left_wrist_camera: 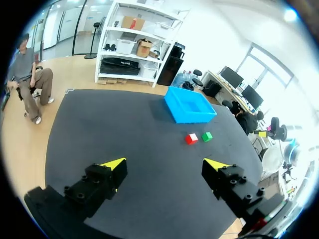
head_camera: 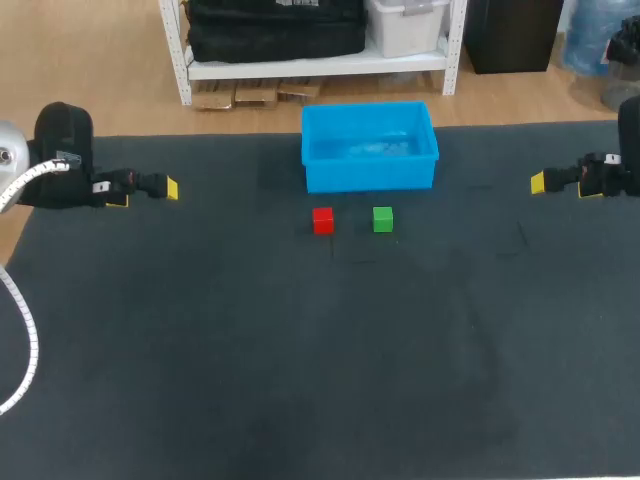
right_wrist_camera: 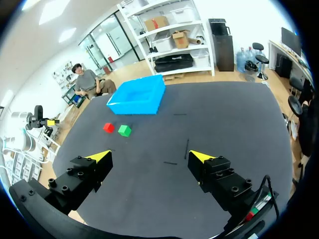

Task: Use the left arm to pick the red cube and place it into the blue plastic box first, then use the right arm to grasp the green cube and put it into the same blue plastic box after the first action is fully finished.

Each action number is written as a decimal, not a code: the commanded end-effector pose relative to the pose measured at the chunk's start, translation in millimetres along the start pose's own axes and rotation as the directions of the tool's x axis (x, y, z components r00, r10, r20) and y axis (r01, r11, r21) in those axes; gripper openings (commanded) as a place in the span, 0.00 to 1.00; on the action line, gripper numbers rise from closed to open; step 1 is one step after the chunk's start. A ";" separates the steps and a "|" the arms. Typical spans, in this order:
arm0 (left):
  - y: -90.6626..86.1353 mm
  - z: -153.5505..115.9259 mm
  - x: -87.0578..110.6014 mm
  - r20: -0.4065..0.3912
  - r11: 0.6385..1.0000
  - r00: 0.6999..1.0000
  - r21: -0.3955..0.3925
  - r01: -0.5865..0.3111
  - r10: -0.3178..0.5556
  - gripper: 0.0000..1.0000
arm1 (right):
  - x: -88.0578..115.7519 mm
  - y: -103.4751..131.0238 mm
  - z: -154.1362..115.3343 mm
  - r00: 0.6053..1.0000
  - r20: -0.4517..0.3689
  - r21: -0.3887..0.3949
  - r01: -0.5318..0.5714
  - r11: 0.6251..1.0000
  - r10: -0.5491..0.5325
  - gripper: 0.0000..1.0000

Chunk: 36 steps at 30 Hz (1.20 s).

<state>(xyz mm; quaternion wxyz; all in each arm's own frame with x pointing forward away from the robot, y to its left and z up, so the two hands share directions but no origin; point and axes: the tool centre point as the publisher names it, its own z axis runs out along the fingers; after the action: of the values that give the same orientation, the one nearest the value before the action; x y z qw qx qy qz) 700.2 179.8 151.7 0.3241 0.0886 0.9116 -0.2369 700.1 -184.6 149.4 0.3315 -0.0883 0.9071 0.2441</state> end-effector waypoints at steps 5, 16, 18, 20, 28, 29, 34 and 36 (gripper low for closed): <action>-7.6 3.5 -3.7 -0.044 0.999 0.999 -0.040 -0.009 0.007 1.00 | -0.2 0.0 0.1 1.000 -0.001 0.001 0.000 1.000 0.000 1.00; -22.2 10.6 -13.8 -0.109 0.995 0.994 -0.096 -0.038 0.028 1.00 | -0.2 0.0 0.1 1.000 -0.001 0.001 0.000 1.000 0.000 1.00; -24.8 12.6 -15.0 -0.115 0.994 0.993 -0.100 -0.040 0.028 1.00 | -0.2 0.0 0.1 1.000 -0.001 0.001 0.000 1.000 0.000 1.00; -28.4 15.3 -16.2 -0.128 0.993 0.991 -0.112 -0.047 0.032 1.00 | -0.2 0.0 0.1 1.000 -0.001 0.001 0.000 1.000 0.000 1.00; -41.3 29.9 -18.3 -0.183 0.986 0.982 -0.151 -0.065 0.037 1.00 | -0.2 0.0 0.1 1.000 -0.001 0.001 0.000 1.000 0.000 1.00; -42.2 31.5 -18.3 -0.191 0.984 0.981 -0.161 -0.069 0.037 1.00 | -0.2 0.0 0.1 1.000 -0.001 0.001 0.000 1.000 0.000 1.00; -48.3 39.2 -19.2 -0.217 0.981 0.976 -0.184 -0.063 0.022 1.00 | -0.2 0.0 0.1 1.000 -0.001 0.001 0.000 1.000 0.000 1.00; -51.8 41.2 -20.3 -0.227 0.979 0.974 -0.192 -0.065 0.020 1.00 | -0.2 0.0 0.1 1.000 -0.001 0.001 0.000 1.000 0.000 1.00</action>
<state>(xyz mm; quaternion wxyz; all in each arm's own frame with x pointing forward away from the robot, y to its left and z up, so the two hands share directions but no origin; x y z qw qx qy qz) 714.7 122.5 154.7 0.2419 0.1106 0.9486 -0.1714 700.1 -184.6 149.4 0.3315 -0.0883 0.9071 0.2441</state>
